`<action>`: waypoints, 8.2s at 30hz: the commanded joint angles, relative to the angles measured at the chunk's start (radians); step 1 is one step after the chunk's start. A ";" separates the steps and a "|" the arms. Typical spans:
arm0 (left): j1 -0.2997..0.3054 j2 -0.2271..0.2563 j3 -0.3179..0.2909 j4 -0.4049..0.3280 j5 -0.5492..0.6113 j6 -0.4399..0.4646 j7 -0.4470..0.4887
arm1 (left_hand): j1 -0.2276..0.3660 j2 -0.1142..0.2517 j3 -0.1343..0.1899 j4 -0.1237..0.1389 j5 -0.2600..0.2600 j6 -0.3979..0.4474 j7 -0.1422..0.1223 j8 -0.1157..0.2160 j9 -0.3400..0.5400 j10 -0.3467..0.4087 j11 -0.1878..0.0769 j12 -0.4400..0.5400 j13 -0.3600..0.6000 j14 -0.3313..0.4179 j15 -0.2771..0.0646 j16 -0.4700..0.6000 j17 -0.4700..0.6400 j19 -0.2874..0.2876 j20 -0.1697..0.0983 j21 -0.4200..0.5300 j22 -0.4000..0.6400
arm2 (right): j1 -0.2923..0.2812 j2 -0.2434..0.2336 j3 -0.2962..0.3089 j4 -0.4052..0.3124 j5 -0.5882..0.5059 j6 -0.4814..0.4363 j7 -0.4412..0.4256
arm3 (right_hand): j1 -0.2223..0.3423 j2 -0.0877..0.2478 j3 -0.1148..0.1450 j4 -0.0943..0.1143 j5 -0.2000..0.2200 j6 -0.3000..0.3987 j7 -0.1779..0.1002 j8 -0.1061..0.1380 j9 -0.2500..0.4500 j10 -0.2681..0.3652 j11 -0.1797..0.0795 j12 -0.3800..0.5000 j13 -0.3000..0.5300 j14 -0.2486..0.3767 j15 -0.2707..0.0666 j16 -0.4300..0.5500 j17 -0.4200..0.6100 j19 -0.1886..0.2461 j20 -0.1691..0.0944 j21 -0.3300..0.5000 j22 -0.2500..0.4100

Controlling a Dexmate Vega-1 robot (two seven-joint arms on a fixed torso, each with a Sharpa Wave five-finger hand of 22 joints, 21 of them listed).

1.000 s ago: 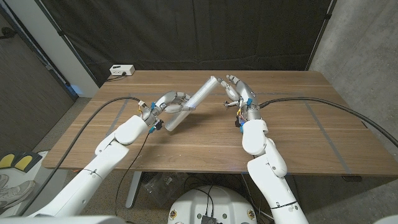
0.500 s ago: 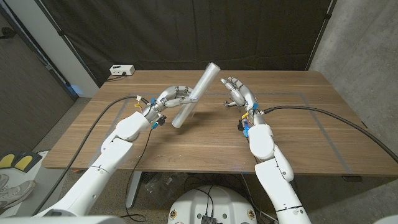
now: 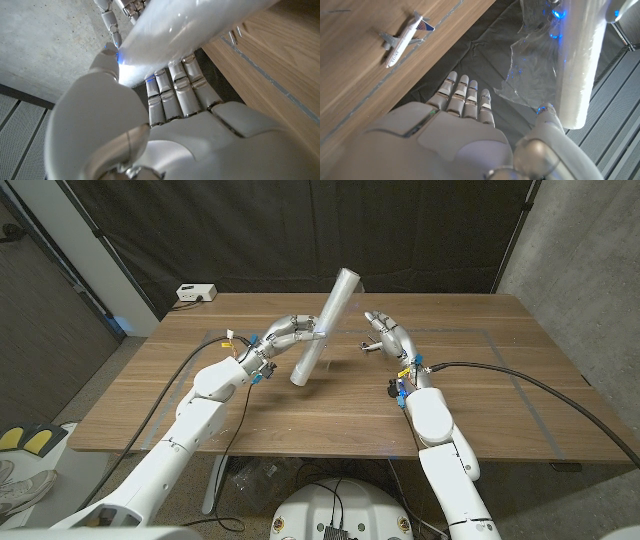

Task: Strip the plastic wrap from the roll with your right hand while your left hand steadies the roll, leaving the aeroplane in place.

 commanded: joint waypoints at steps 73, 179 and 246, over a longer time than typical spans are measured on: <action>-0.049 -0.042 0.154 0.087 -0.367 0.203 -0.106 | 0.097 0.094 0.060 0.056 -0.007 0.018 -0.021 0.118 0.127 0.040 -0.066 0.084 0.200 0.147 -0.185 -0.044 0.073 -0.012 -0.088 0.030 0.000 | 0.114 0.079 0.229 0.329 0.495 0.319 0.490 | 0.731 0.153 0.036 -0.072 0.004 0.695 -0.075 0.123 0.036 0.830 -0.163 0.335 0.192 0.769 -0.289 0.591 0.367 0.346 -0.116 0.433 0.217; -0.159 -0.203 0.216 0.477 -0.701 0.411 -0.526 | -0.455 -0.185 -0.330 0.269 0.014 -0.712 -0.006 -0.292 -0.019 -0.531 0.124 -0.248 -0.093 -0.613 0.013 -0.208 -0.292 -0.136 0.175 -0.391 -0.008 | 0.098 0.155 0.162 -0.016 0.050 -0.004 0.023 | 0.945 0.122 0.019 -0.048 0.053 0.873 -0.006 0.220 0.197 0.999 -0.175 0.513 0.461 0.864 -0.289 0.767 0.605 0.324 -0.176 0.864 0.292; -0.006 -0.224 0.151 0.315 -0.840 0.510 -0.233 | -0.461 -0.104 -0.483 0.232 0.075 -1.295 -0.091 -0.352 -0.075 -1.101 0.167 -0.477 -0.189 -1.225 0.123 -0.190 -0.398 -0.528 0.287 -0.766 -0.004 | 0.252 0.107 0.100 -0.014 -0.054 -0.147 -0.085 | 0.919 0.101 0.059 -0.046 0.078 0.889 -0.007 0.196 0.217 1.003 -0.170 0.506 0.478 0.875 -0.289 0.740 0.640 0.294 -0.178 0.944 0.193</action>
